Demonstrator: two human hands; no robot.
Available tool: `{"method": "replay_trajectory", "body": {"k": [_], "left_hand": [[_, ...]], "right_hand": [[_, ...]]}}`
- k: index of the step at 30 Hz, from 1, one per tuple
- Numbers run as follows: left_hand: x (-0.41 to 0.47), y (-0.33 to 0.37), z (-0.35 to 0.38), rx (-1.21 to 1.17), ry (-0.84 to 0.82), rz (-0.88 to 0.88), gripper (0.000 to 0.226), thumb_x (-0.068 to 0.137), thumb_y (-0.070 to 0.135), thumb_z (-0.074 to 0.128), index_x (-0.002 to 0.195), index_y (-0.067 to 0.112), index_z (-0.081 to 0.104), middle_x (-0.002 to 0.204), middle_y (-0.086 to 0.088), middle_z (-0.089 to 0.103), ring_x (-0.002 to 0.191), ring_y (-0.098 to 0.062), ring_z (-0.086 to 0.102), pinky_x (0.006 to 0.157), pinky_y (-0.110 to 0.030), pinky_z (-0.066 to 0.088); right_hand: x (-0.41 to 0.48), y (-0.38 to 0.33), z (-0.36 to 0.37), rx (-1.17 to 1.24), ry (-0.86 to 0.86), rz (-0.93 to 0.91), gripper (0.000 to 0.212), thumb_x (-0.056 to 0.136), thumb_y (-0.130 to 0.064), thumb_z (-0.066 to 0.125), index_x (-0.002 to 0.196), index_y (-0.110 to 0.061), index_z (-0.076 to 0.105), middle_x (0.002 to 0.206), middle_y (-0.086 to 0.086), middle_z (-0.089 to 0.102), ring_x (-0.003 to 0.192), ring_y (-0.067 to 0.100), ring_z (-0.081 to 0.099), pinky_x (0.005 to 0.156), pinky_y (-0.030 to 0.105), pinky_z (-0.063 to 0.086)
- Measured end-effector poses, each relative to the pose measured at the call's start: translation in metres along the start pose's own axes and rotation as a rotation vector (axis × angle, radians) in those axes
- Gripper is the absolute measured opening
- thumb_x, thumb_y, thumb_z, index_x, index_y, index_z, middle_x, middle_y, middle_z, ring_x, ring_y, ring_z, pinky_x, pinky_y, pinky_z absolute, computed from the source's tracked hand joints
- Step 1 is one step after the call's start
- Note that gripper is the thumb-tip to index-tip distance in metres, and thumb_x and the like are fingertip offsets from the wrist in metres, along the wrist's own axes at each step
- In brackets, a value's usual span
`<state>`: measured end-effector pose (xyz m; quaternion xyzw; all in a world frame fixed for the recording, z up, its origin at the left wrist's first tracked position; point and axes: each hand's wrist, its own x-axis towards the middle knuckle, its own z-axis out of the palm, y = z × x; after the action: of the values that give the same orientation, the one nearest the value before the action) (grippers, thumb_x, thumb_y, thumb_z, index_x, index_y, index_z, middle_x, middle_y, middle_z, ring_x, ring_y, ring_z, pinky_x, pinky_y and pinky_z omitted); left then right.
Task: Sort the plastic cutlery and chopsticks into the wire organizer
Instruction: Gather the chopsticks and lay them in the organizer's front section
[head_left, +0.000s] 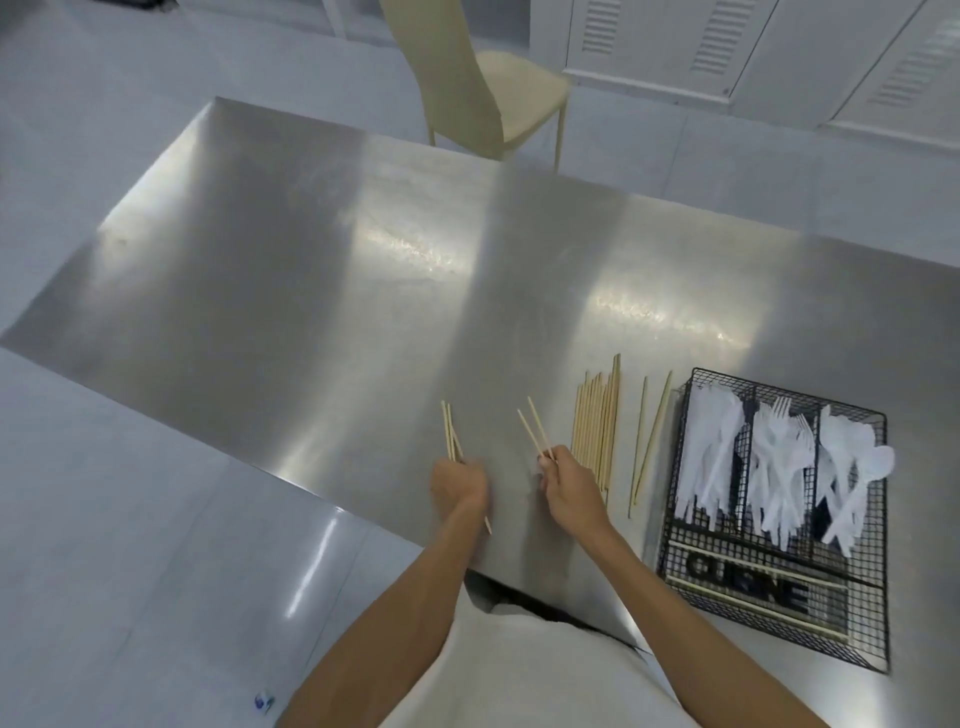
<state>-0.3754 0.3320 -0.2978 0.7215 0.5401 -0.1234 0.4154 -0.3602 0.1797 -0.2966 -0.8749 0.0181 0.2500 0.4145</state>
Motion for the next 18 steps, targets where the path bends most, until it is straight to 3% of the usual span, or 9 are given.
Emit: {"method": "replay_trajectory", "body": {"k": [4,8,12,15,18], "left_hand": [[-0.007,0.004,0.012,0.107,-0.032,0.178,0.023,0.099,0.026,0.053,0.101,0.004,0.060,0.101,-0.017,0.066,0.094,-0.036,0.065,0.083,-0.043,0.054],[-0.020,0.011,0.032,0.059,-0.083,0.324,0.013,0.099,0.026,0.052,0.093,0.015,0.054,0.085,-0.003,0.063,0.080,-0.025,0.063,0.068,-0.036,0.051],[-0.031,0.027,0.054,0.005,-0.161,0.439,0.014,0.102,0.019,0.047,0.094,0.013,0.057,0.083,0.000,0.059,0.073,-0.015,0.056,0.060,-0.029,0.043],[-0.037,0.038,0.067,-0.106,-0.246,0.425,0.021,0.105,0.016,0.043,0.096,0.007,0.060,0.082,-0.007,0.061,0.070,-0.019,0.059,0.064,-0.038,0.051],[-0.037,0.044,0.077,-0.162,-0.324,0.362,0.022,0.105,0.015,0.041,0.091,0.011,0.057,0.081,-0.007,0.061,0.065,-0.020,0.059,0.060,-0.035,0.049]], "right_hand": [[-0.004,0.022,-0.015,0.009,0.085,0.052,0.024,0.107,-0.028,0.044,0.097,-0.010,0.055,0.077,0.007,0.064,0.067,0.027,0.063,0.061,0.045,0.052],[0.002,0.035,-0.034,0.118,0.198,0.177,0.021,0.105,-0.027,0.049,0.092,-0.011,0.055,0.080,0.005,0.063,0.066,0.020,0.061,0.054,0.031,0.047],[0.016,0.038,-0.050,0.275,0.233,0.273,0.026,0.105,-0.030,0.048,0.093,-0.012,0.061,0.084,0.005,0.065,0.068,0.017,0.060,0.055,0.027,0.043],[0.026,0.040,-0.056,0.351,0.215,0.303,0.028,0.105,-0.032,0.049,0.094,-0.009,0.063,0.084,0.005,0.064,0.072,0.018,0.059,0.061,0.029,0.046],[0.032,0.043,-0.058,0.367,0.217,0.310,0.027,0.106,-0.028,0.047,0.097,-0.008,0.062,0.088,0.009,0.065,0.077,0.021,0.060,0.069,0.036,0.050]]}}
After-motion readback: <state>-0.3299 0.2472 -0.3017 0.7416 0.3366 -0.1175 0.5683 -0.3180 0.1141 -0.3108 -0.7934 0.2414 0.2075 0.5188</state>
